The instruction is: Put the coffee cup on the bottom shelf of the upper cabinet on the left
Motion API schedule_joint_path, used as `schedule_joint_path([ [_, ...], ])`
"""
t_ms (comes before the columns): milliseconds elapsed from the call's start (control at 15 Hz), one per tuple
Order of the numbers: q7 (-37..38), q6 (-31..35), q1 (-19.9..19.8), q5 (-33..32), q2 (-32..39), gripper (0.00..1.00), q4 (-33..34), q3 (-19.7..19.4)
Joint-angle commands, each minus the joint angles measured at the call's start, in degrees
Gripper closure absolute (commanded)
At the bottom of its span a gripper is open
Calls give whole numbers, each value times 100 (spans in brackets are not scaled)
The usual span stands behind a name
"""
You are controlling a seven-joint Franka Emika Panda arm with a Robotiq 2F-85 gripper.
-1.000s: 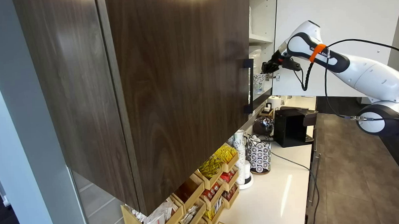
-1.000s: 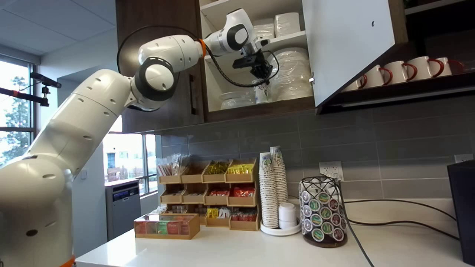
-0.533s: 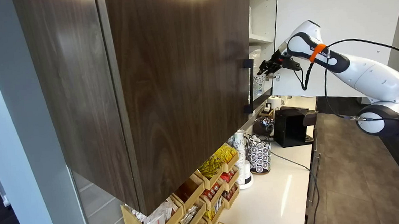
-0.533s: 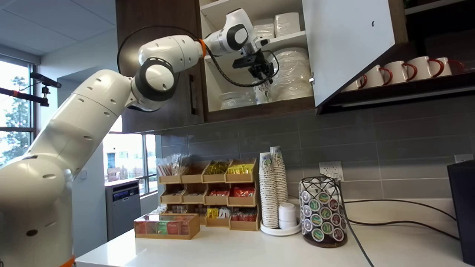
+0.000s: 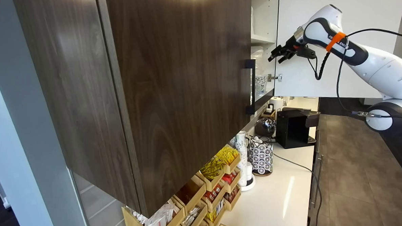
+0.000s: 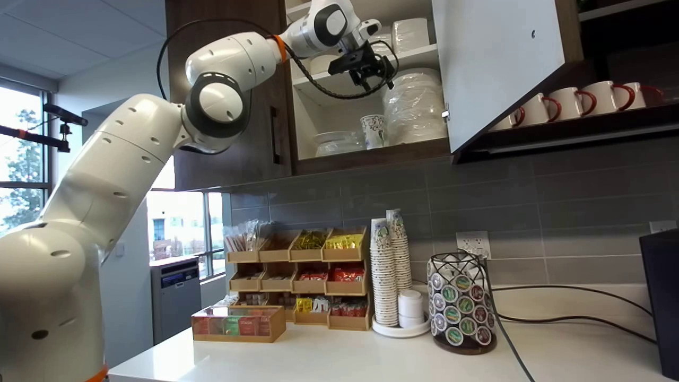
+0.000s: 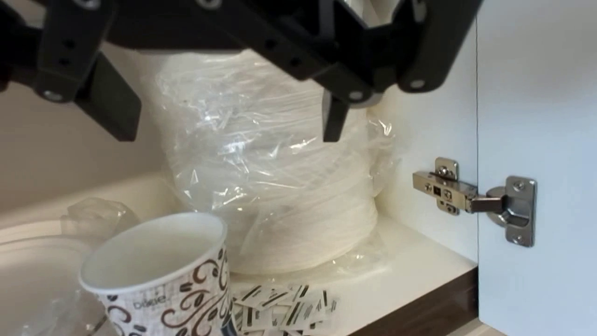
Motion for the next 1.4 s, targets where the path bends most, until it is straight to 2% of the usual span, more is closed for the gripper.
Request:
schedule_joint_path([
  [0, -568, -336, -434, 207, -207, 0, 135, 576],
  [267, -942, -660, -770, 445, -357, 0, 252, 930],
  [867, -1141, -1954, -1125, 527, -625, 0, 272, 957],
  [933, -1019, -1649, -967, 353, -568, 0, 272, 870],
  [1333, -1025, -1668, -961, 356, -568, 0, 272, 868],
])
